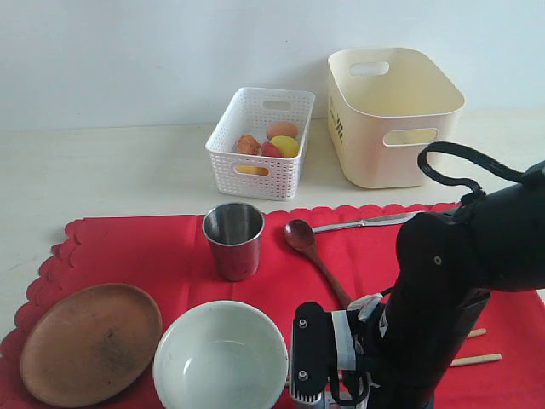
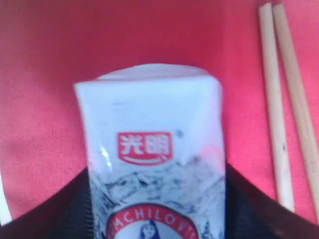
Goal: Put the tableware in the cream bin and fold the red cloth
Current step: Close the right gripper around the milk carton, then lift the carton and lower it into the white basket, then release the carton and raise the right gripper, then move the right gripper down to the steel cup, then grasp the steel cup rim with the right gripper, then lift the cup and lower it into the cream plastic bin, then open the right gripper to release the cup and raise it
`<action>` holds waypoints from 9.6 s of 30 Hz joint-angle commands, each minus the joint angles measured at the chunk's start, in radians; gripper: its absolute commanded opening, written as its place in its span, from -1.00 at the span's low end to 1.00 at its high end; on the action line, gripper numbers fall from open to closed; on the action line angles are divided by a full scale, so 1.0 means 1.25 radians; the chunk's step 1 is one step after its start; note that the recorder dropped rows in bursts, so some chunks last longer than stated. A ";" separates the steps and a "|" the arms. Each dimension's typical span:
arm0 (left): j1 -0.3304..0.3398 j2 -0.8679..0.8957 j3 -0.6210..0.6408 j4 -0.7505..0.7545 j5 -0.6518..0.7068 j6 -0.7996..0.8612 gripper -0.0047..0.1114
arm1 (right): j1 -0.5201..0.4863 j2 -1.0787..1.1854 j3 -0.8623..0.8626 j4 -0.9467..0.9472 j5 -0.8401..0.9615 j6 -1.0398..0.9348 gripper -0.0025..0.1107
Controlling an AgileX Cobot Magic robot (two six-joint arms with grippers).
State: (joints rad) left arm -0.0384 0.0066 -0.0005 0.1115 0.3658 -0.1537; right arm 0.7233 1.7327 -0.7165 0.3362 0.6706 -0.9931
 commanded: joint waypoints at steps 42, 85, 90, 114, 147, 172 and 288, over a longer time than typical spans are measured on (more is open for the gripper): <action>0.003 -0.005 0.000 0.001 -0.008 -0.003 -0.92 | -0.058 -0.300 -0.207 -0.153 -0.356 0.530 -0.96; 0.003 -0.005 0.000 0.001 -0.008 -0.003 -0.92 | -0.213 0.504 -0.940 0.041 -0.382 0.545 -0.83; 0.003 -0.005 0.000 0.001 -0.008 -0.003 -0.92 | -0.218 0.504 -0.940 0.018 -0.377 0.539 -0.21; 0.003 -0.005 0.000 0.001 -0.008 -0.003 -0.92 | -0.218 0.352 -0.940 0.010 -0.150 0.548 0.26; 0.003 -0.005 0.000 0.001 -0.008 -0.003 -0.92 | -0.216 -0.077 -0.767 -0.269 0.227 0.673 0.14; 0.003 -0.005 0.000 0.001 -0.008 -0.003 -0.92 | -0.216 -0.160 -0.406 0.160 0.125 0.408 0.14; 0.003 -0.005 0.000 0.001 -0.008 -0.002 -0.92 | -0.561 0.524 -1.101 0.023 0.070 0.461 -0.57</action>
State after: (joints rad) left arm -0.0384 0.0066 -0.0005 0.1115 0.3658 -0.1537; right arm 0.0266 2.3907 -2.0827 0.3675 0.7539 -0.4142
